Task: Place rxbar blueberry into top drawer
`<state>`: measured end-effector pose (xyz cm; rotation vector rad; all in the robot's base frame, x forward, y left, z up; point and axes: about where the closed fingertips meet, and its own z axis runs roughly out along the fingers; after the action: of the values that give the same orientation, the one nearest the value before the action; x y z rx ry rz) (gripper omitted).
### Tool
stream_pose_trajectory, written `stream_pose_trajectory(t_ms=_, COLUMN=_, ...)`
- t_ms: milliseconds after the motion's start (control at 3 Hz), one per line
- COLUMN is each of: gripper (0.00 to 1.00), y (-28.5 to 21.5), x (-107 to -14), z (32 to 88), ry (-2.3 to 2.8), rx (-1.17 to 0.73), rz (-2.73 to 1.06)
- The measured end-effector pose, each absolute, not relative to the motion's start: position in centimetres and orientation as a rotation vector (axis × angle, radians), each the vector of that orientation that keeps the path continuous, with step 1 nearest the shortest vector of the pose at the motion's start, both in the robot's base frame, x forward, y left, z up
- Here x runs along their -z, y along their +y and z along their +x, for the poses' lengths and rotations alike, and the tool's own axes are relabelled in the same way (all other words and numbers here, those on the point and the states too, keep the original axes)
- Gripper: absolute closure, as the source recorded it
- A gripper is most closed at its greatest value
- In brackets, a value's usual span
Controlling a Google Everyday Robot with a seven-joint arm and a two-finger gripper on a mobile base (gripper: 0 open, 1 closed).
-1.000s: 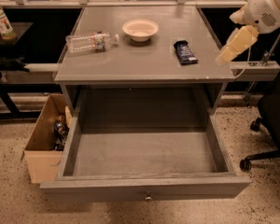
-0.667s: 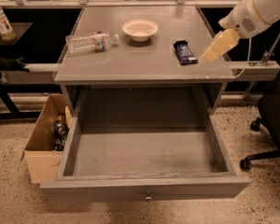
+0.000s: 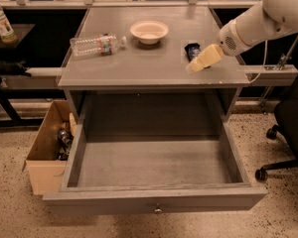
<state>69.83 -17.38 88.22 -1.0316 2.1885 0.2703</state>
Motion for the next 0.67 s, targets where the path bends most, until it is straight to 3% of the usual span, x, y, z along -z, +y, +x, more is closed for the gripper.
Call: stream_pose_trajectory(t_ms=667, gripper=0.0, y=-20.0, x=-84.4, z=73.6, ry=2.248, rx=-0.251, rz=-0.78)
